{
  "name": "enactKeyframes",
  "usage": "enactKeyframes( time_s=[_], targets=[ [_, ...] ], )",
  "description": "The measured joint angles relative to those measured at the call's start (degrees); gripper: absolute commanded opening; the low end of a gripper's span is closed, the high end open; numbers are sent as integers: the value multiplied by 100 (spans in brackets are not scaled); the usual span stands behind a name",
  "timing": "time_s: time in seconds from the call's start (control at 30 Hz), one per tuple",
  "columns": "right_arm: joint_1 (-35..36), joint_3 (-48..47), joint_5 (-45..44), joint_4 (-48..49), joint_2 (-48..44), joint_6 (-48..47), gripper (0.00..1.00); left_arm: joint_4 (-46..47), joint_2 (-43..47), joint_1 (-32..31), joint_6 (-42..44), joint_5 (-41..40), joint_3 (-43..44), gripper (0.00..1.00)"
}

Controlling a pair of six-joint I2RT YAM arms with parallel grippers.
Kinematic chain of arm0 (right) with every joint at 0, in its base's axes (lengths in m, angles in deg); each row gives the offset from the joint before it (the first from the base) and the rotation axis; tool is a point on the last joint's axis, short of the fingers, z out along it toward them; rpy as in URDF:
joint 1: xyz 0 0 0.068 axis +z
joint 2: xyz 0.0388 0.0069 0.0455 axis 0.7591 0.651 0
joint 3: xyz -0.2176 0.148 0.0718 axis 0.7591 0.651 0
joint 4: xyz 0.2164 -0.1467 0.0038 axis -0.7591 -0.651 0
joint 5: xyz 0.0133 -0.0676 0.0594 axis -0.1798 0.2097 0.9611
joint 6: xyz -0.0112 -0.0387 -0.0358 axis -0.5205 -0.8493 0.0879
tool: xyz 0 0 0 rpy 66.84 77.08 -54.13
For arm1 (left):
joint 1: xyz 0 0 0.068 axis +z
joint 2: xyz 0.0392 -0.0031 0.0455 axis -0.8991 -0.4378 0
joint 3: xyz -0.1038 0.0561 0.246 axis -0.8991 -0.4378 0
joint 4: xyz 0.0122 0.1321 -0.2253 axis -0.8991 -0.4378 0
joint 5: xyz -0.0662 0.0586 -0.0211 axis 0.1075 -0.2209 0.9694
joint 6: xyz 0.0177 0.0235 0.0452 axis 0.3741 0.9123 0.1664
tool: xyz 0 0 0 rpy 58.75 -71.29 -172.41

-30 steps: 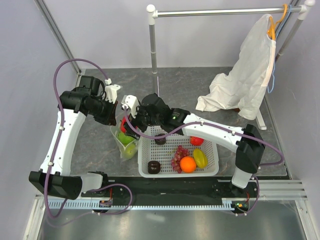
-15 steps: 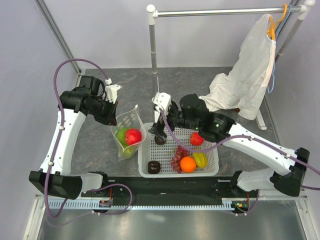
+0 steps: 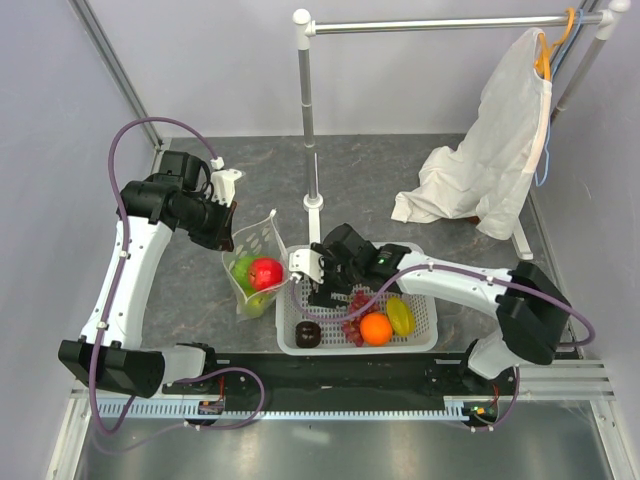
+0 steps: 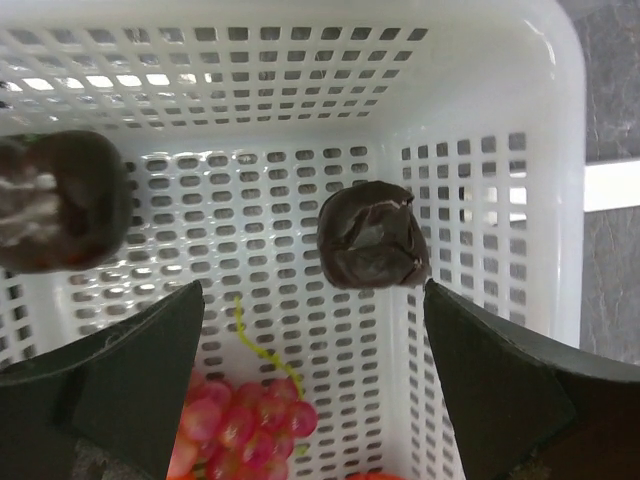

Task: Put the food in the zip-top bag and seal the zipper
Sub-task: Pick up the fake fruit from the bin.

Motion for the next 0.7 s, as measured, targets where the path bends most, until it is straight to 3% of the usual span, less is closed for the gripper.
enactKeyframes(
  time_s=[0.47, 0.57, 0.7],
  targets=[
    [-94, 2, -42, 868, 999, -839, 95, -2, 2, 0, 2, -26, -44, 2],
    [-168, 35, -39, 922, 1108, -938, 91, -2, 2, 0, 2, -37, -61, 2],
    [-267, 138, -11, 949, 1102, -1064, 72, -4, 2, 0, 2, -37, -72, 2]
  ],
)
